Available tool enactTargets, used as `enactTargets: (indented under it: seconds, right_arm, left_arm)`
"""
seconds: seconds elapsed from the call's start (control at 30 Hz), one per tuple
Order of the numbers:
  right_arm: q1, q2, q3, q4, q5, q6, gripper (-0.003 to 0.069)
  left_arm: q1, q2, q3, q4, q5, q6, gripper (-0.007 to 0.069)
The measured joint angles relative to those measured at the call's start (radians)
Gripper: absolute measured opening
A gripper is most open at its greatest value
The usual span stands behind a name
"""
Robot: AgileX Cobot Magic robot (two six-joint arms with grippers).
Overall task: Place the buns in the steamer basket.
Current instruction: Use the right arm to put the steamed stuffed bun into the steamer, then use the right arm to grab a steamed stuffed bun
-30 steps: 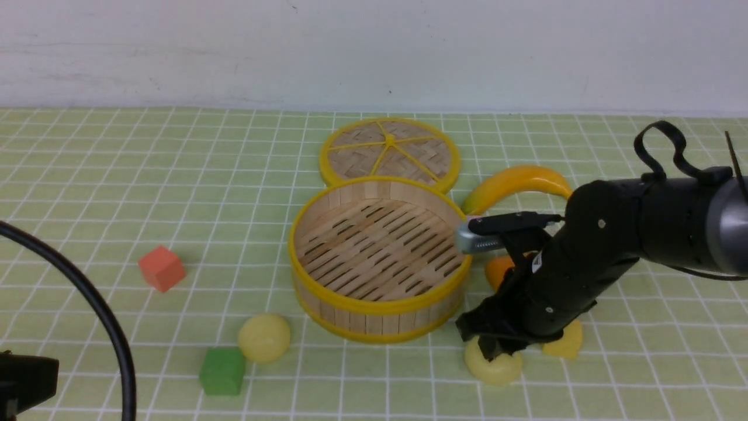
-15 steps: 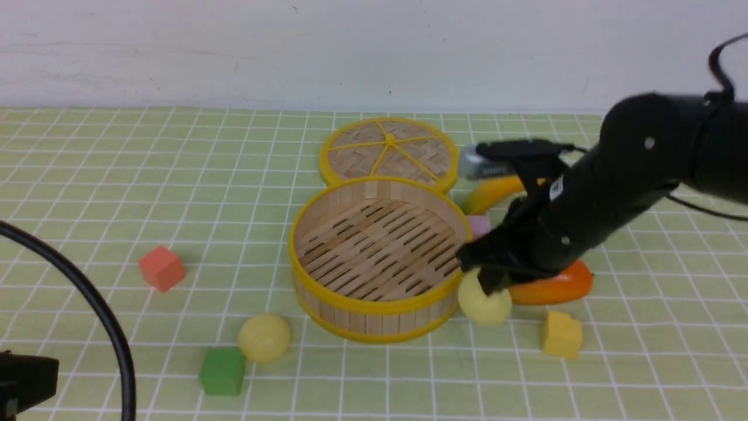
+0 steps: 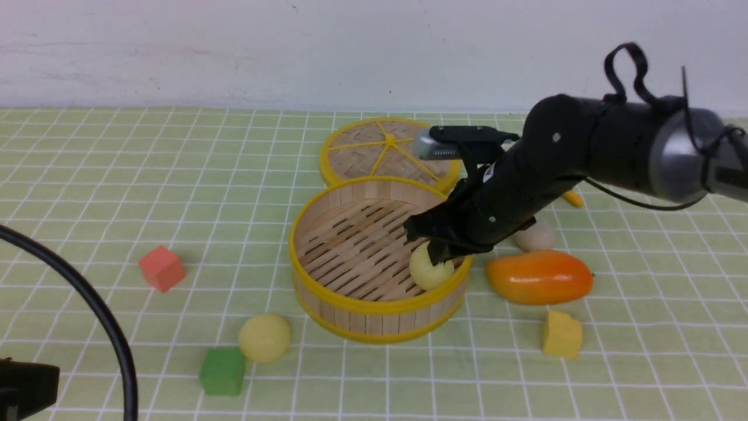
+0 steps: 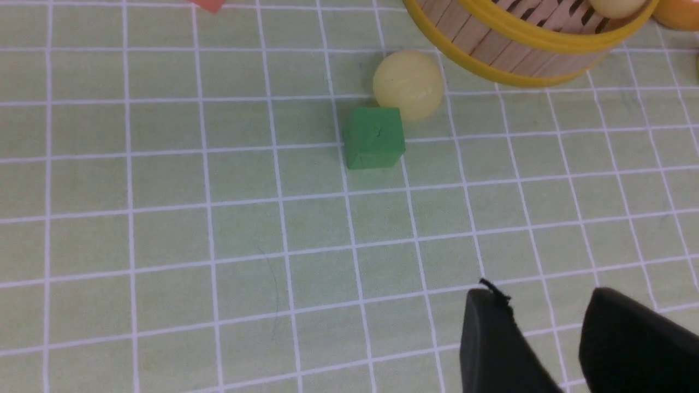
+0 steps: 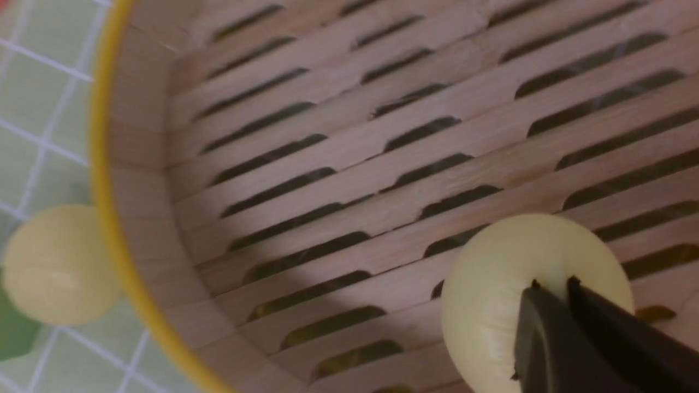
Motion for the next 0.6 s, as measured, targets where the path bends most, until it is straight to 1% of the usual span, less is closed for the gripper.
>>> enactTargets:
  seconds: [0.07,0.17,0.2,0.27,0.3,0.37,0.47,0.53,0.57,0.6]
  right_arm:
    - [0.0,0.003,0.0,0.0,-0.007,0.001,0.0036]
    - [0.0,-0.001,0.0,0.0,-0.01,0.001,0.0123]
    - [0.0,-0.002,0.0,0.0,-0.01,0.001,0.0129]
    - [0.0,-0.016,-0.001,0.0,-0.003,0.001,0.0225]
    - [0.0,-0.02,-0.002,0.0,-0.001,0.001,0.0241]
    - [-0.004,-0.045,-0.018,-0.002,0.026,0.001,0.0321]
    - [-0.034,-0.085,-0.061,-0.02,0.064,0.001,0.0403]
    - [-0.074,-0.108,-0.092,-0.046,0.072,0.001,0.0432]
    - [-0.079,-0.111,-0.095,-0.049,0.072,0.001,0.0435]
    - [-0.115,-0.118,-0.111,-0.076,0.071,0.001,0.0441]
  left_arm:
    - [0.0,0.0,0.0,-0.006,0.001,0.0,0.0238]
    - [0.0,0.0,0.0,-0.025,0.005,0.0,0.0238]
    - [0.0,0.0,0.0,-0.025,0.005,0.0,0.0238]
    - [0.0,0.0,0.0,-0.026,0.006,0.0,0.0238]
    - [0.0,0.0,0.0,-0.026,0.006,0.0,0.0238]
    - [0.0,0.0,0.0,-0.028,0.006,0.0,0.0238]
    - [0.0,0.0,0.0,-0.029,0.006,0.0,0.0238]
    - [0.0,0.0,0.0,-0.029,0.004,0.0,0.0238]
    - [0.0,0.0,0.0,-0.029,0.004,0.0,0.0238]
    - [0.0,0.0,0.0,-0.029,0.004,0.0,0.0238]
